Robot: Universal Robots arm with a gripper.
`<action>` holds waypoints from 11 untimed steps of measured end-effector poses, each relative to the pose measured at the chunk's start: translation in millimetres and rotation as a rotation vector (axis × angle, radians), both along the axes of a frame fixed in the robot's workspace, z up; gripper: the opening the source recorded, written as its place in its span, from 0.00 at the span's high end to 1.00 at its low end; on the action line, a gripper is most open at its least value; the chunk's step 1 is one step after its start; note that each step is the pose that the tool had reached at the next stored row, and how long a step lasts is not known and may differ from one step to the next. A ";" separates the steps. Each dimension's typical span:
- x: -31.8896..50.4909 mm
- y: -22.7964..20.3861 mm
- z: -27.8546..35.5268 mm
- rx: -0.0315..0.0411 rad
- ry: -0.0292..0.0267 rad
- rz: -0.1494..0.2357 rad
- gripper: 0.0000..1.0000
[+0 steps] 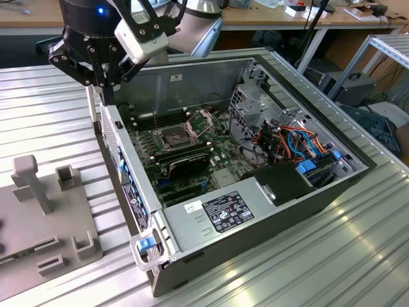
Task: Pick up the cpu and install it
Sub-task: 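Reach for the cpu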
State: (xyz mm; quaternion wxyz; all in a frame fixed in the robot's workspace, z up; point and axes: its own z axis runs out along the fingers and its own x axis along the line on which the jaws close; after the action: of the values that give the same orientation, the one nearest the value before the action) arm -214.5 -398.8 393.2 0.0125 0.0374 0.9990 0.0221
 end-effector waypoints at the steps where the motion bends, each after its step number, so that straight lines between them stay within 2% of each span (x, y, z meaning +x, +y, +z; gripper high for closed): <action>1: -1.3 0.0 0.0 0.0000 0.0000 0.000 0.89; 4: -5.4 0.0 0.0 0.0000 0.0000 0.000 0.89; 11: -6.4 0.0 0.0 0.0000 0.0000 0.000 0.89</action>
State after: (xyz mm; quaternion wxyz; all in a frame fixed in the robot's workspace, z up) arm -220.8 -398.8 393.2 0.0125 0.0374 0.9990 0.0221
